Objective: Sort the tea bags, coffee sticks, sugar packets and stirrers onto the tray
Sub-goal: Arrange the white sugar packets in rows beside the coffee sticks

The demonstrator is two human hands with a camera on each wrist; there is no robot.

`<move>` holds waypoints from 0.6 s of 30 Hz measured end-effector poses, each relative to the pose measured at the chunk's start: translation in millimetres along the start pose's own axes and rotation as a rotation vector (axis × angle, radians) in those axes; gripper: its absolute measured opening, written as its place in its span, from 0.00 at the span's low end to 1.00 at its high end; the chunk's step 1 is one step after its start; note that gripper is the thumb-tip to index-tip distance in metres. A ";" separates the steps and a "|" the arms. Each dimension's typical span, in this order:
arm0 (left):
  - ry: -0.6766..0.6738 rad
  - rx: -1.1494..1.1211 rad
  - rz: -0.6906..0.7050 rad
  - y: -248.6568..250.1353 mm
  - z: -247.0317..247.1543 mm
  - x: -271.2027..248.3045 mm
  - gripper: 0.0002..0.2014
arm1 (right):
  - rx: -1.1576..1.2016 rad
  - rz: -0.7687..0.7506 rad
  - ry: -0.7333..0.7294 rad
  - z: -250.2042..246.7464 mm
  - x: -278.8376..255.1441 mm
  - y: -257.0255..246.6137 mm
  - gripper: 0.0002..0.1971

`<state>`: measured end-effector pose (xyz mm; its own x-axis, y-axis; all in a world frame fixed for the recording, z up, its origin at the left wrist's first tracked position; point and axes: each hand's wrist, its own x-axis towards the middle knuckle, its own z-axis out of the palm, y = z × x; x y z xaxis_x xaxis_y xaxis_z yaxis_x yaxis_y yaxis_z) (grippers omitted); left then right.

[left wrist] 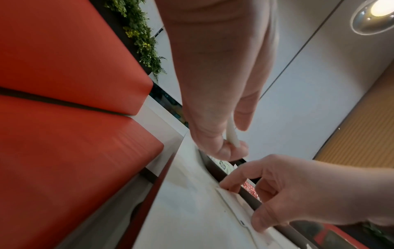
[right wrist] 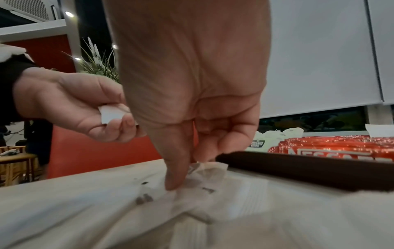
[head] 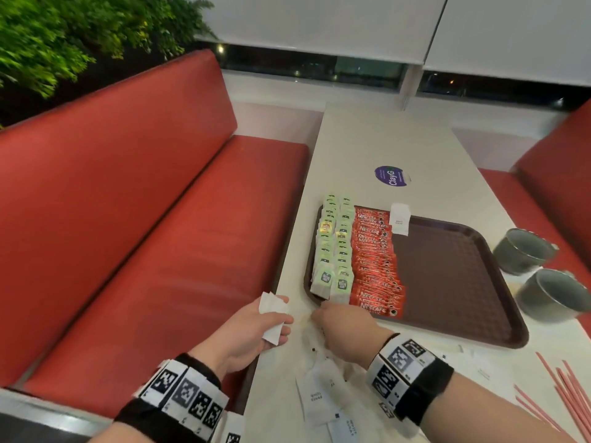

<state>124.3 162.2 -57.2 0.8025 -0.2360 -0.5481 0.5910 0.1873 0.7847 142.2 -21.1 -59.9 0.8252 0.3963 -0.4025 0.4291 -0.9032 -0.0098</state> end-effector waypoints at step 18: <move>-0.047 0.325 0.360 12.2 87.0 13.8 0.15 | 0.504 0.044 0.676 -46.5 -51.8 35.0 0.20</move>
<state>135.4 78.3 -29.9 0.9422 -0.2548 -0.2176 0.2143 -0.0411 0.9759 131.5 -65.6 3.2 0.9486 0.2270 0.2206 0.3081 -0.8220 -0.4789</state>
